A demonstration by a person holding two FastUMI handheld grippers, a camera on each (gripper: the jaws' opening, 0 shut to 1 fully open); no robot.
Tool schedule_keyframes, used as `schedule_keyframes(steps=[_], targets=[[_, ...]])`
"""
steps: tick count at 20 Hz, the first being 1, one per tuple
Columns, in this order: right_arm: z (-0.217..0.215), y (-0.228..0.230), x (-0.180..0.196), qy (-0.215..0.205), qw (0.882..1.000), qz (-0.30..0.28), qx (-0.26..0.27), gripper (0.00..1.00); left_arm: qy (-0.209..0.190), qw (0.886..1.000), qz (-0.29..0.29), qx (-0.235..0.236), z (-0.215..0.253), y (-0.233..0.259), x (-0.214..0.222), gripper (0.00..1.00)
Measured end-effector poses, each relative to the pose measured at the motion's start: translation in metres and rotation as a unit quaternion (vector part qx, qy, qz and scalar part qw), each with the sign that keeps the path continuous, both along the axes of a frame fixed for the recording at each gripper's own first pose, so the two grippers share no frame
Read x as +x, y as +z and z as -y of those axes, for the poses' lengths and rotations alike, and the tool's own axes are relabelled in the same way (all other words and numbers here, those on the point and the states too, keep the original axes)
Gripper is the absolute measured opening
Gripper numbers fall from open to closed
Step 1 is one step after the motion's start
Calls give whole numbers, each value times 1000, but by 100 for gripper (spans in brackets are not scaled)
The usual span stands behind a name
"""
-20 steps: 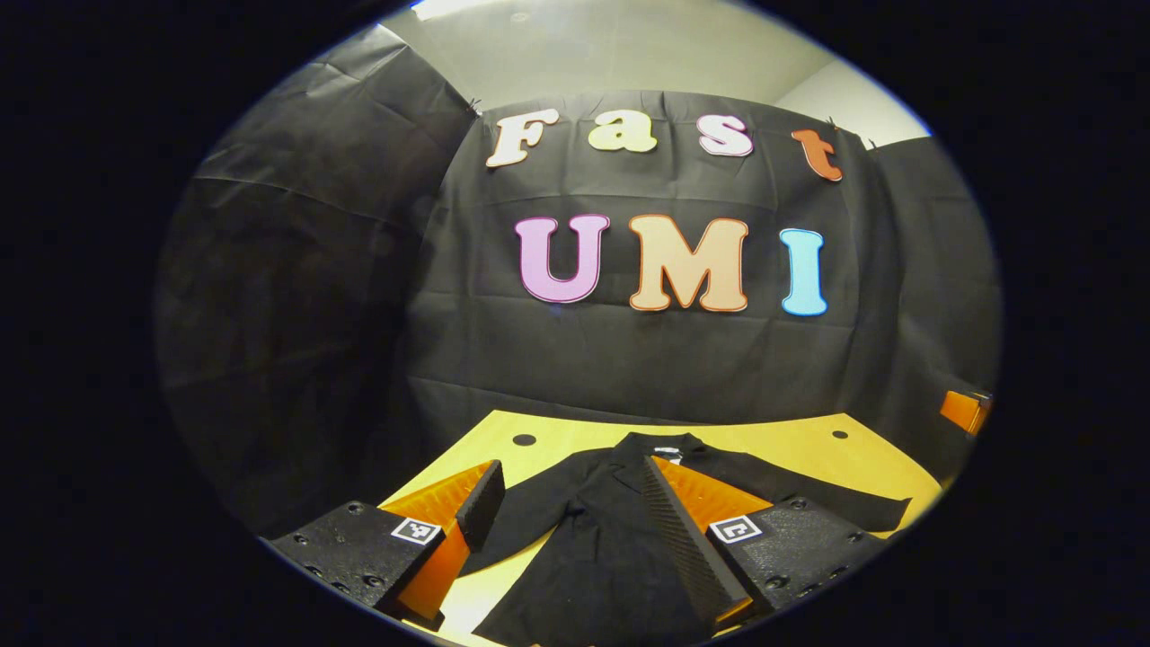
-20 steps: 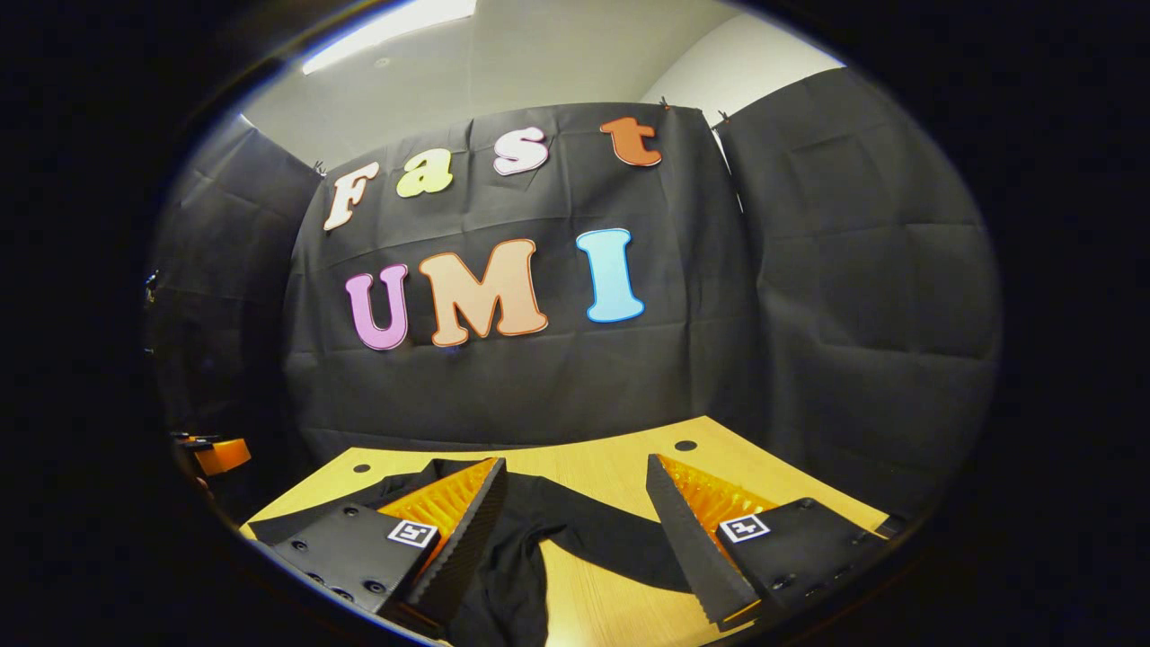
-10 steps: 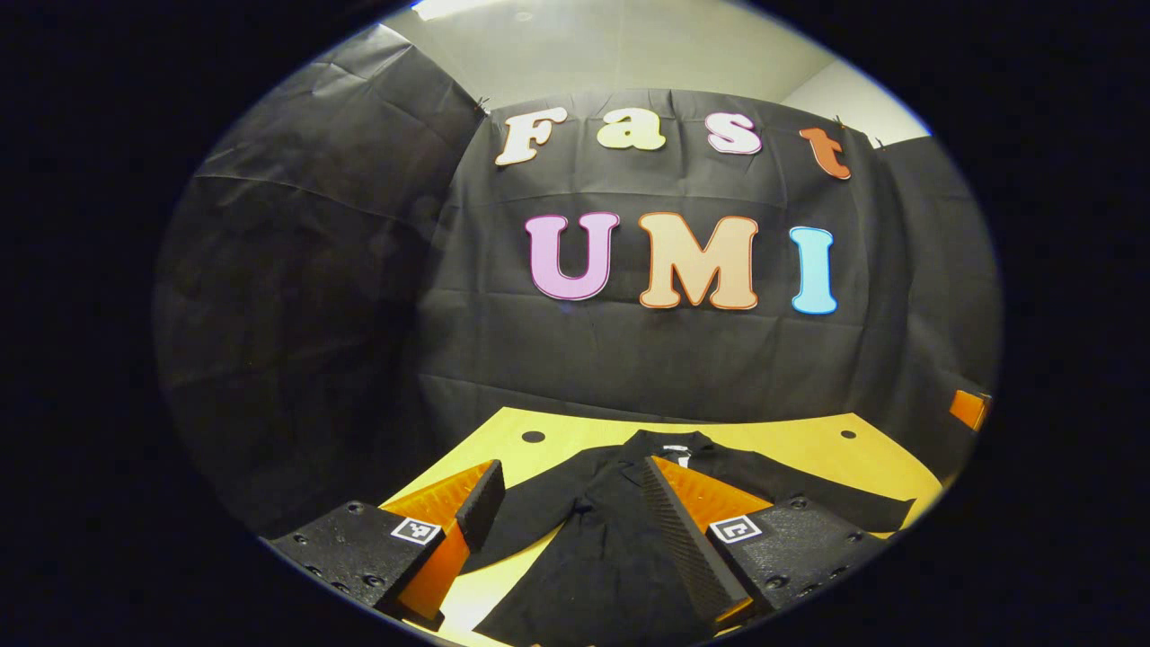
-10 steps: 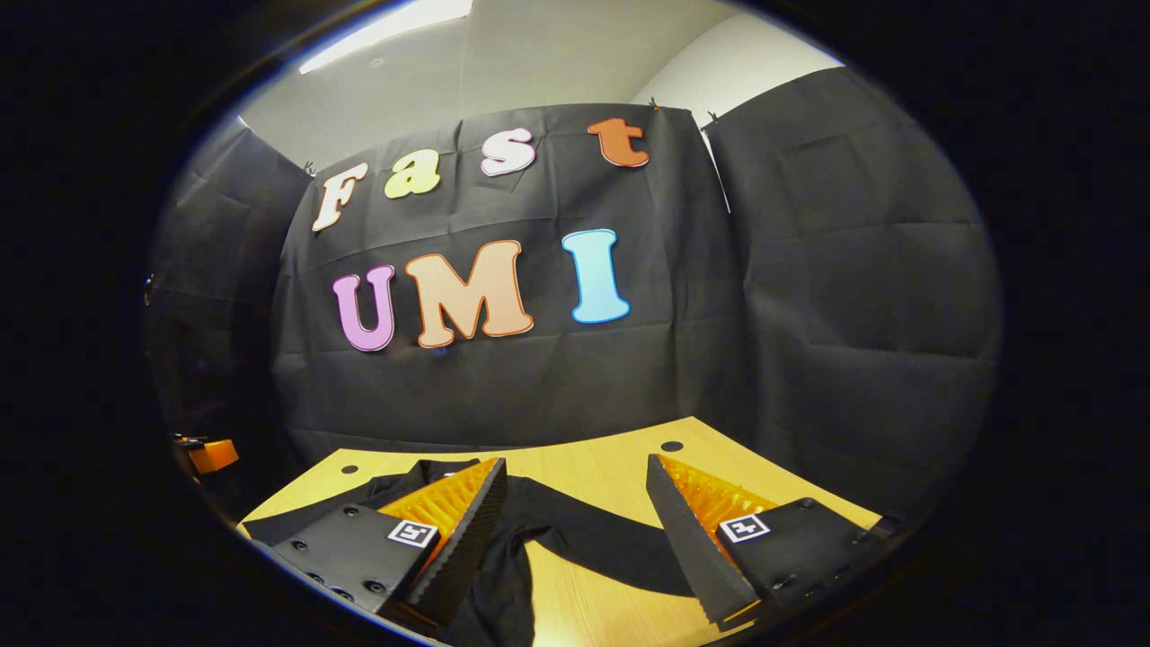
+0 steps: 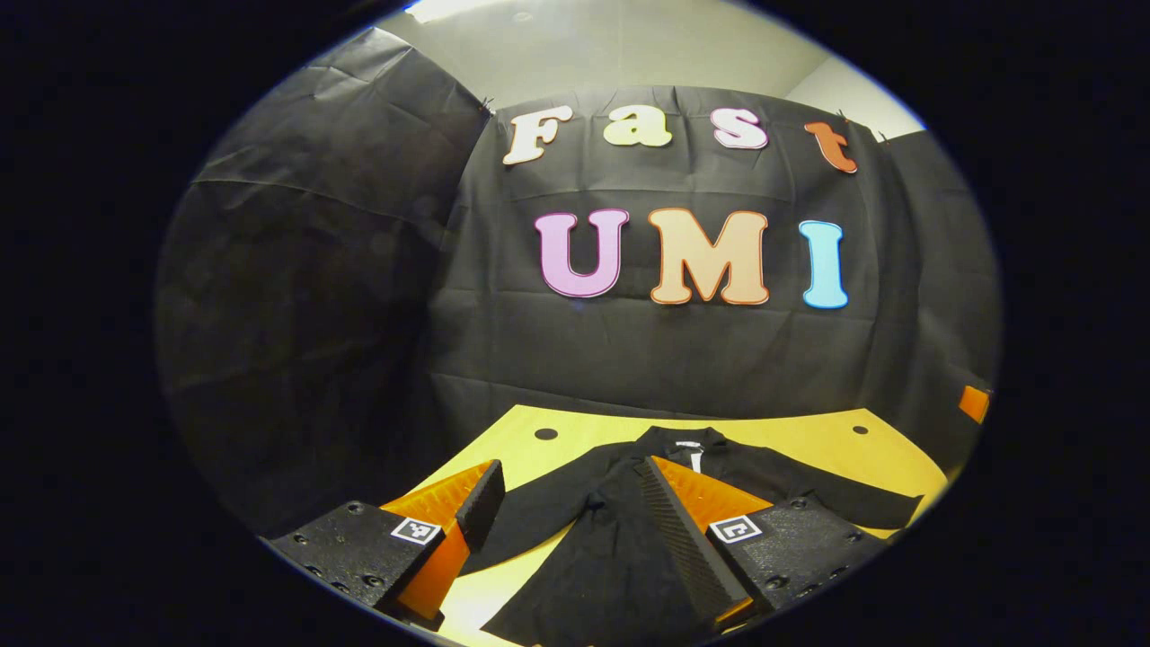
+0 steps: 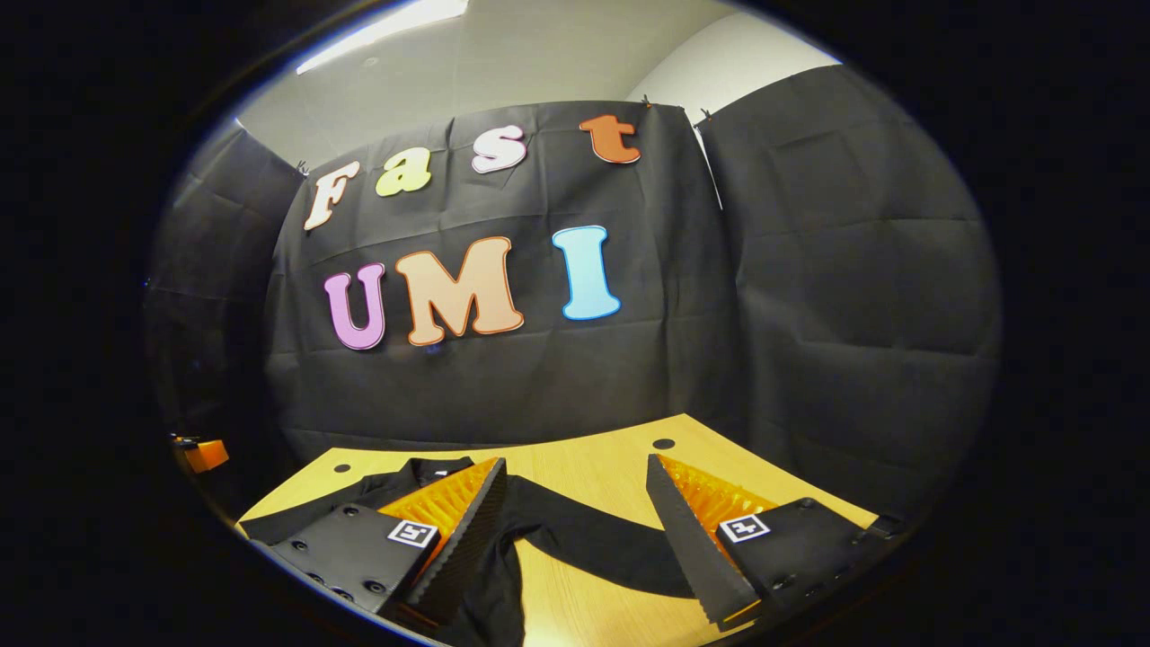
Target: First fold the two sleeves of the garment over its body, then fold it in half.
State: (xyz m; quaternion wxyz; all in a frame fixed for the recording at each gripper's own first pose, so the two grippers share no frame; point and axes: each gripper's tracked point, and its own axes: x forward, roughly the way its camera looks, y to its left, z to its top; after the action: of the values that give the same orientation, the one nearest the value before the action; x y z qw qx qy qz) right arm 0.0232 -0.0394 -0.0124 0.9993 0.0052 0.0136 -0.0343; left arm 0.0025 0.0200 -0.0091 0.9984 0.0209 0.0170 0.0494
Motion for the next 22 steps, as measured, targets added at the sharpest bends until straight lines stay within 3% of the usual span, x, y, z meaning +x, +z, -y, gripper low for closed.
schedule_keyframes(steps=[11, 18, 19, 22], targets=[[39, -2, 17, -28, 999, -14, -9, 98, 24, 1000, 1, 0, -10, -4, -1, 93], [99, -55, 43, -63, 994, -86, -6, 98, 40, 999, -9, 2, -21, -9, -9, 93], [109, -67, 45, -70, 993, -100, -3, 94, 40, 999, -11, 4, -22, -11, -10, 93], [133, -97, 49, -88, 987, -132, 12, 98, 45, 999, -14, 8, -23, -14, -13, 92]])
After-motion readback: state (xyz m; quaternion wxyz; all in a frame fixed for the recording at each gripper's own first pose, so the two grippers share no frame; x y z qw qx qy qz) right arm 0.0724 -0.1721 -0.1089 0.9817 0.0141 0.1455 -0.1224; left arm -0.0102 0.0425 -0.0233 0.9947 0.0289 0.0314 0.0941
